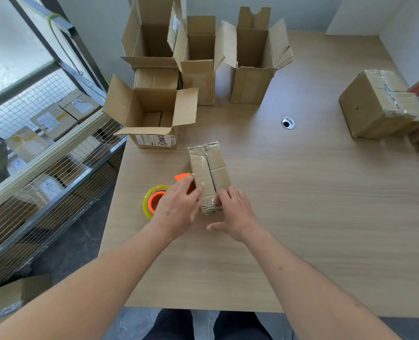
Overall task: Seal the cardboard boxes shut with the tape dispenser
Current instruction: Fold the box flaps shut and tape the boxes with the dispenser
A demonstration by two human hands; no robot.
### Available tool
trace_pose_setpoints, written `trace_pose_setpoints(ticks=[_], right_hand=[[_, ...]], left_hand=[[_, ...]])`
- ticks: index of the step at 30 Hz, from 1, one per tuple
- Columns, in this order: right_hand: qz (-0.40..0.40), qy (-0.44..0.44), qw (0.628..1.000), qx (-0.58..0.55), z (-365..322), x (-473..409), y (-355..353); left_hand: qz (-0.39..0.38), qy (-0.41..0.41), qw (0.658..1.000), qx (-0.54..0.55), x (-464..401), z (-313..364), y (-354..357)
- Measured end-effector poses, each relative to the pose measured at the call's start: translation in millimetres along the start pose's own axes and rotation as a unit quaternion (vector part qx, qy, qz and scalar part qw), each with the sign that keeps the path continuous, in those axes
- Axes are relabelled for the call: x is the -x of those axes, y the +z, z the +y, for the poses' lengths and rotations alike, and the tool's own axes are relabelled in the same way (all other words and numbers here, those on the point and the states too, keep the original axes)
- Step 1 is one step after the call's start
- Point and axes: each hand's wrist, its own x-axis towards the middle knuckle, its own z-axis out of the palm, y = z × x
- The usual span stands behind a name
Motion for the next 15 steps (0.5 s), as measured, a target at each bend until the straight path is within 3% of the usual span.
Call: trace_pose_setpoints(ticks=[5, 9, 15], right_hand=[[0.056, -0.039, 0.991, -0.116, 20.6, 10.8, -4.6], [0.141, -0.023, 0.979, -0.145, 40.1, 20.0, -5.6], [0.126, -0.023, 0.982, -0.142, 59.2, 29.1, -6.6]], left_hand=[[-0.09, 0.007, 0.995, 0.052, -6.2, 13.5, 20.7], [-0.103, -0.013, 0.992, 0.067, -11.8, 19.7, 21.6], [-0.102, 0.005, 0.991, 0.084, -14.9, 30.4, 18.6]])
